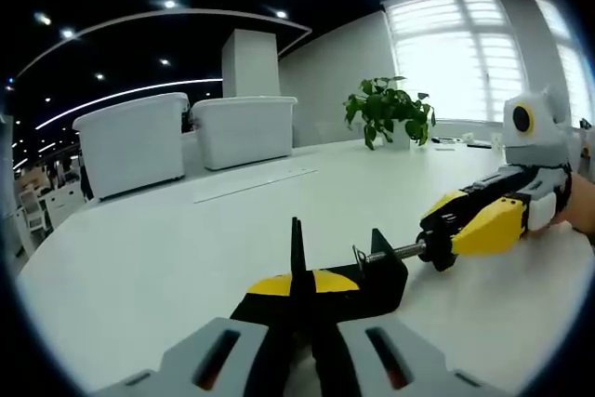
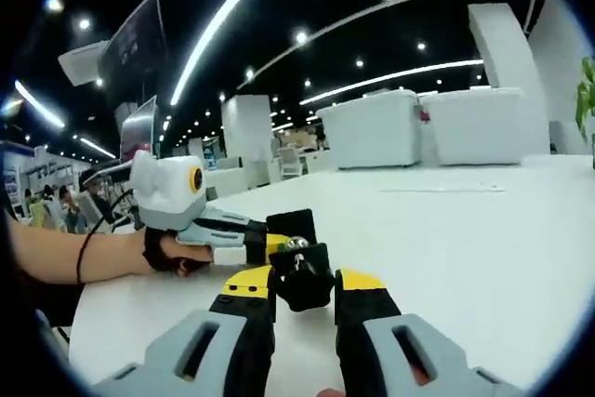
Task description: Clamp the fixed fixture on the desktop, loosen the retaining clip, secure it to the edge of the desk, and tighten the retaining clip.
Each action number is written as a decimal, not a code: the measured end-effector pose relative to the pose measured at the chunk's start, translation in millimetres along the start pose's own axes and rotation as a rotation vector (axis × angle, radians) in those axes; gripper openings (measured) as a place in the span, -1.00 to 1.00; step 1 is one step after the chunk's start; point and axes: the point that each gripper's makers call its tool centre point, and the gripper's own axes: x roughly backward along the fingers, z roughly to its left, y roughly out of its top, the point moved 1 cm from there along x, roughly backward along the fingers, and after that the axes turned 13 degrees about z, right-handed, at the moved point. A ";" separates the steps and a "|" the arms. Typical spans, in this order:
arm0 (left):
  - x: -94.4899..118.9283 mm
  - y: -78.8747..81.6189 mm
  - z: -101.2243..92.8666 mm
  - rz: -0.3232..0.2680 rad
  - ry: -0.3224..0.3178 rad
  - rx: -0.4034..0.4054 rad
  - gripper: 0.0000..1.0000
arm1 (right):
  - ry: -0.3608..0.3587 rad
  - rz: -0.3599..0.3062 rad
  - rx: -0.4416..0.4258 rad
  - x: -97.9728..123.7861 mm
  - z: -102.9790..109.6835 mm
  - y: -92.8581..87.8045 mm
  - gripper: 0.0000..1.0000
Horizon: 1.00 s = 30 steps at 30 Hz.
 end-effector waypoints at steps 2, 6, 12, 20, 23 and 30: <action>0.8 -0.2 -1.4 0.000 0.000 0.000 -0.88 | -0.007 -0.001 0.013 2.1 4.2 -1.5 -0.52; 0.1 0.1 -1.3 0.000 0.001 0.000 -0.88 | -0.018 -0.006 0.048 6.6 11.0 -2.6 -0.53; -1.2 0.3 -0.7 0.000 0.002 0.000 -0.88 | -0.117 -0.024 0.298 12.4 13.6 -0.7 -0.52; 1.1 0.4 -1.8 0.000 0.006 0.003 -0.88 | -0.223 -0.005 0.557 6.6 12.0 -2.3 -0.51; 0.4 0.4 -0.6 -0.001 0.007 0.001 -0.88 | -0.238 0.003 0.592 5.3 13.2 -3.6 -0.51; 1.8 -0.3 -2.8 -0.001 0.006 0.001 -0.88 | -0.254 0.009 0.617 3.6 10.1 -3.0 -0.51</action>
